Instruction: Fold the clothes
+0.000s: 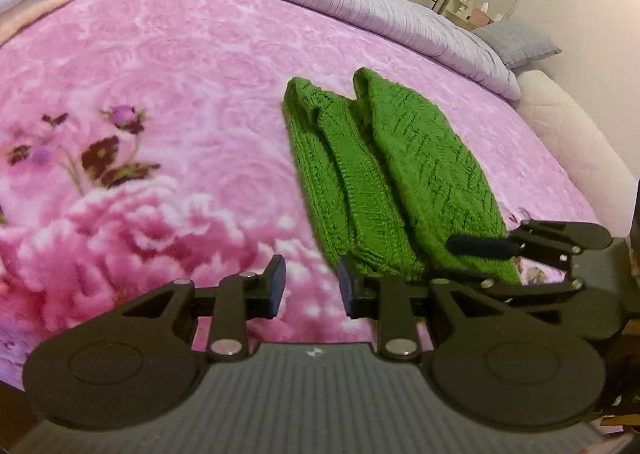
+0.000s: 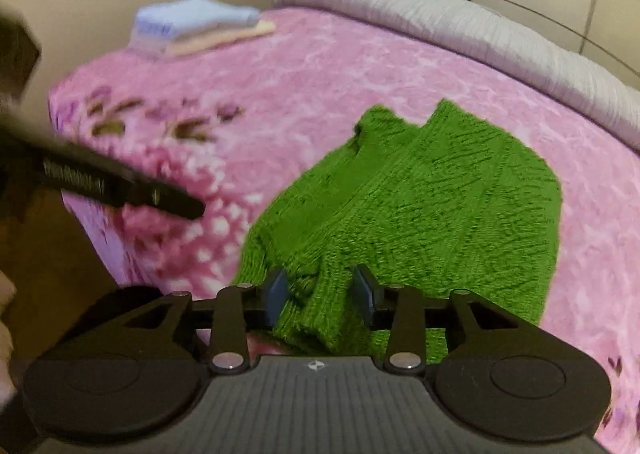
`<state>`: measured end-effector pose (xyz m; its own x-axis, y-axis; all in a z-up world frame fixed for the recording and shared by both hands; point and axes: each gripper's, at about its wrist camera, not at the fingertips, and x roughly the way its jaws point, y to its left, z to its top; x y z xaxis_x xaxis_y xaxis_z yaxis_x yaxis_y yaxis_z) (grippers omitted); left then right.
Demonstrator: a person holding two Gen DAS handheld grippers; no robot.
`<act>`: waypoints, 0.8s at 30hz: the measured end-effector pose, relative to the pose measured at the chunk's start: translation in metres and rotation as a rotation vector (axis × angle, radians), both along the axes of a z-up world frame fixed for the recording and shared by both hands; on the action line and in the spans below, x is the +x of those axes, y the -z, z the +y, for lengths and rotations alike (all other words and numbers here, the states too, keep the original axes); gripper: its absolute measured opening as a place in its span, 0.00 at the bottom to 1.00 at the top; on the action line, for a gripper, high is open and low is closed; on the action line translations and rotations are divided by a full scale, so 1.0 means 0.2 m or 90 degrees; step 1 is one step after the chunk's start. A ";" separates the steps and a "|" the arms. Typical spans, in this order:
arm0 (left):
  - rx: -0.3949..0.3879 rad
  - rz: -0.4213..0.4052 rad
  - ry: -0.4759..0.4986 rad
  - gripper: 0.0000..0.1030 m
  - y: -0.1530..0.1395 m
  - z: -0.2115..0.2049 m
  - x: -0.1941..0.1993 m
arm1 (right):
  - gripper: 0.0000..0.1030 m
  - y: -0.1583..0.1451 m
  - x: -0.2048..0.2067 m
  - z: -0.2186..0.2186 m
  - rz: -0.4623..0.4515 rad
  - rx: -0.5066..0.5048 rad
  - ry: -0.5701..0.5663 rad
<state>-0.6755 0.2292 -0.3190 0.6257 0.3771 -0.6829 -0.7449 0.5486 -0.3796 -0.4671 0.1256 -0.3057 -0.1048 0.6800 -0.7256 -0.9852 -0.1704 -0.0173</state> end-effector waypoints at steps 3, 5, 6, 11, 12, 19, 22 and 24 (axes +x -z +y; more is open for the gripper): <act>-0.009 -0.015 0.004 0.23 0.01 0.01 0.02 | 0.39 -0.07 0.13 -0.02 0.047 0.023 0.056; -0.015 -0.030 0.010 0.23 0.00 0.01 0.04 | 0.39 -0.10 0.28 -0.05 0.099 0.035 0.127; -0.020 -0.039 0.013 0.24 0.00 0.02 0.05 | 0.39 -0.10 0.37 -0.05 0.127 0.041 0.165; -0.057 -0.095 0.029 0.28 -0.02 0.11 0.17 | 0.43 0.00 0.82 -0.08 0.225 -0.025 0.403; -0.062 -0.103 0.034 0.29 -0.03 0.13 0.21 | 0.42 0.03 0.89 -0.07 0.242 -0.044 0.438; -0.075 -0.136 0.057 0.33 -0.04 0.43 0.51 | 0.42 0.07 1.10 0.11 0.307 -0.027 0.462; -0.104 -0.160 0.063 0.33 0.02 0.58 0.63 | 0.42 0.10 1.15 0.20 0.326 -0.024 0.455; -0.119 -0.164 0.060 0.33 0.06 0.67 0.69 | 0.42 0.12 1.18 0.25 0.328 -0.026 0.455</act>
<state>-0.5384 0.3625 -0.3303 0.8132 0.1920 -0.5494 -0.5603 0.5136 -0.6499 -0.2302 0.1758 -0.3302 0.0156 0.6823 -0.7309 -0.7400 0.4995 0.4505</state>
